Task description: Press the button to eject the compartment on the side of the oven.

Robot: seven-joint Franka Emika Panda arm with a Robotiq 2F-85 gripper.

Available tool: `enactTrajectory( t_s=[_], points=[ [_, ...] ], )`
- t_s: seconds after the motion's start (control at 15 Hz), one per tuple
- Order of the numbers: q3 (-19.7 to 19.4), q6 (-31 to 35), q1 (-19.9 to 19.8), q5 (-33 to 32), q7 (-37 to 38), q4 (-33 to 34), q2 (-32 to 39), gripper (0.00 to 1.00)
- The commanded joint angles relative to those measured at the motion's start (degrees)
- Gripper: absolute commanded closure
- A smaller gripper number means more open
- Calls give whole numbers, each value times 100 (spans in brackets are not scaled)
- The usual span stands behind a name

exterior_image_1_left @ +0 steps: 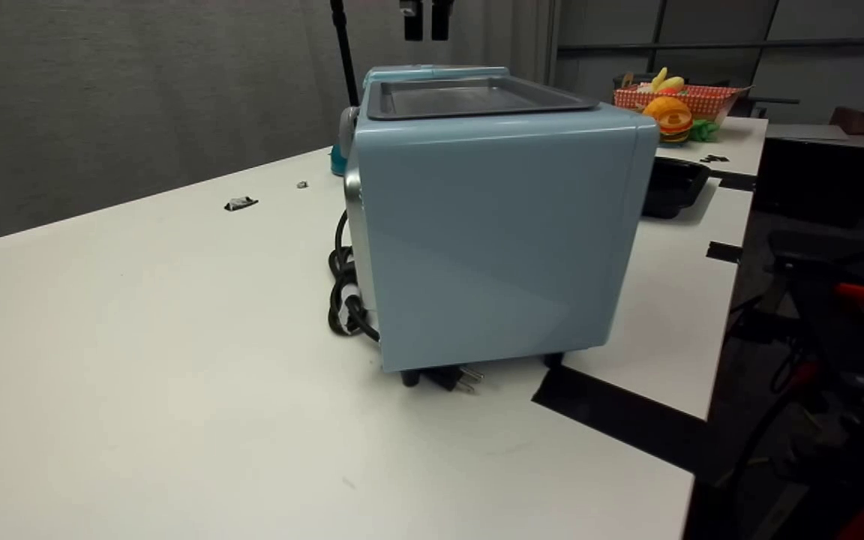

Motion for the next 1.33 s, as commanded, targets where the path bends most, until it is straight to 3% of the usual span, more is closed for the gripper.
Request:
enactTrajectory(
  t_s=[0.0, 0.2, 0.27, 1.27],
  points=[
    [-4, 14, 13, -57, 127, 345, 230, 76],
    [-12, 8, 13, -68, 134, 437, 298, 98],
    [-18, 0, 10, -75, 137, 451, 313, 100],
    [-112, 37, -54, -139, 142, 335, 333, 100]
  ],
)
